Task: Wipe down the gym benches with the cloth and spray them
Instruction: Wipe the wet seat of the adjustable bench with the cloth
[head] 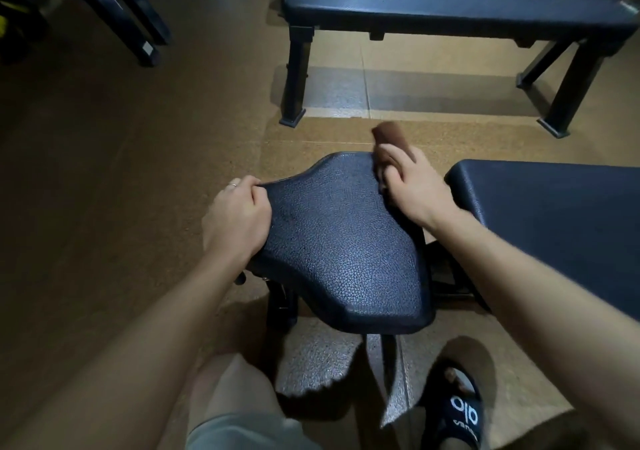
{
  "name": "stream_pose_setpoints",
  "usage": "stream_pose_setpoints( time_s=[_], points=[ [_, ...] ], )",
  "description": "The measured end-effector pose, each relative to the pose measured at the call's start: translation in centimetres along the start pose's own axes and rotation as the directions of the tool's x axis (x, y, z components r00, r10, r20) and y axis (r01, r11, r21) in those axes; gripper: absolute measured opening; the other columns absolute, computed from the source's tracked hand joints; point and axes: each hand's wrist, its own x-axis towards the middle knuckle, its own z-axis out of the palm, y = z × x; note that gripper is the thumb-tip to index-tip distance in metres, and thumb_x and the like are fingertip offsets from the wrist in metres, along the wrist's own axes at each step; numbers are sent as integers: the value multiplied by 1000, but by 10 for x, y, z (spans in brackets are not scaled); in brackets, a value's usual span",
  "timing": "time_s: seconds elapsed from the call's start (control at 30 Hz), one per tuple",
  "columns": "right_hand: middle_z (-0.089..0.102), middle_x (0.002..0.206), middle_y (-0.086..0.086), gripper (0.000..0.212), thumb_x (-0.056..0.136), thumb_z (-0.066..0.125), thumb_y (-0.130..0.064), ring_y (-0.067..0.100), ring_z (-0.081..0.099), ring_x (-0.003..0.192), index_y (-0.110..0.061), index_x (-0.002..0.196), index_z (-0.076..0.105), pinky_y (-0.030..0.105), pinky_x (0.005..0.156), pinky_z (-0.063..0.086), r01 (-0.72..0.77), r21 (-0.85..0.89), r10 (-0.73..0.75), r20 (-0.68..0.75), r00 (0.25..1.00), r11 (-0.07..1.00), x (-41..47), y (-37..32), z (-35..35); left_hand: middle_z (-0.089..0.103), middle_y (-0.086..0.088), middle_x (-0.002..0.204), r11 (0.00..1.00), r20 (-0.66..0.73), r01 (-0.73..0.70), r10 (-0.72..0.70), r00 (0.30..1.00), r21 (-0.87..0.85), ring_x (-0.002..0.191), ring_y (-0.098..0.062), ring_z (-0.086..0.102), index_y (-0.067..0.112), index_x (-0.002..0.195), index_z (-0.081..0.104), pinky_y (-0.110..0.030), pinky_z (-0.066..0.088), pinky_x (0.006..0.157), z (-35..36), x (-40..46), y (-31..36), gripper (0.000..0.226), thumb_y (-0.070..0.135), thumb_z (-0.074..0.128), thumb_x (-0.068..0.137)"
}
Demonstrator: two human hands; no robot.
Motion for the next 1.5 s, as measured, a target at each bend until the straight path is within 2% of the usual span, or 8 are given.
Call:
stream_pose_setpoints(
  time_s=[0.23, 0.6, 0.8, 1.03, 1.13, 1.23, 1.4, 1.5],
  points=[
    [23, 166, 5, 54, 104, 46, -29, 27, 26, 152, -41, 155, 38, 43, 123, 29, -84, 167, 99, -88, 991, 982, -135, -5, 18, 63, 4, 123, 1000, -7, 7, -7, 1000, 10, 111, -24, 59, 23, 122, 65, -43, 45, 90, 2, -1, 2, 42, 29, 29, 102],
    [29, 161, 16, 53, 105, 35, -36, 44, 41, 138, -39, 157, 33, 47, 116, 33, -171, 76, 174, -32, 984, 982, -10, -23, 12, 64, 4, 123, 1000, 3, 0, 0, 1000, -2, 112, -24, 59, 24, 121, 65, -43, 45, 92, 0, -1, 2, 42, 29, 29, 101],
    [31, 166, 10, 59, 96, 32, -43, 49, 29, 145, -37, 154, 44, 55, 121, 30, 7, -221, -22, -62, 998, 975, -159, -30, 22, 63, 3, 125, 1000, 5, 7, -7, 1000, -18, 113, -24, 59, 24, 122, 65, -43, 46, 94, -2, -2, 3, 41, 27, 29, 102],
    [25, 169, 5, 61, 97, 23, -49, 46, 17, 152, -42, 157, 34, 56, 124, 12, 114, -345, -91, 80, 993, 932, -37, -100, 47, 67, 4, 126, 968, -8, 100, -105, 994, -230, 115, -20, 58, 25, 122, 67, -38, 45, 96, -5, -1, -5, 42, 28, 29, 104],
    [44, 156, 3, 54, 99, 26, -45, 38, 29, 146, -40, 150, 45, 55, 122, 15, 275, -336, -242, 137, 961, 901, -27, -147, 72, 66, 3, 128, 877, -24, 203, -237, 971, -436, 122, -20, 56, 29, 130, 61, -41, 43, 105, -5, 1, -10, 45, 34, 24, 104],
    [39, 161, 3, 62, 95, 20, -43, 36, 27, 149, -39, 154, 40, 54, 124, 13, 388, -300, -346, 184, 920, 871, -57, -157, 77, 63, 7, 127, 729, -1, 254, -330, 944, -635, 118, -15, 55, 34, 134, 57, -40, 43, 104, -8, 0, -8, 46, 41, 22, 105],
    [32, 166, 3, 63, 92, 33, -43, 38, 28, 151, -39, 155, 39, 55, 124, 22, 537, -294, -475, 258, 841, 790, -122, -128, 62, 68, 19, 123, 559, 167, 312, -295, 941, -768, 118, -8, 59, 39, 124, 65, -42, 40, 114, -17, -4, -7, 47, 56, 31, 96],
    [27, 168, 1, 63, 95, 40, -43, 35, 25, 153, -42, 158, 31, 54, 124, 23, 561, -340, -480, 295, 826, 755, -153, -89, 41, 72, 16, 118, 595, 210, 299, -216, 954, -746, 118, -8, 61, 37, 115, 71, -44, 39, 114, -17, -4, -13, 58, 63, 26, 88]
  ],
)
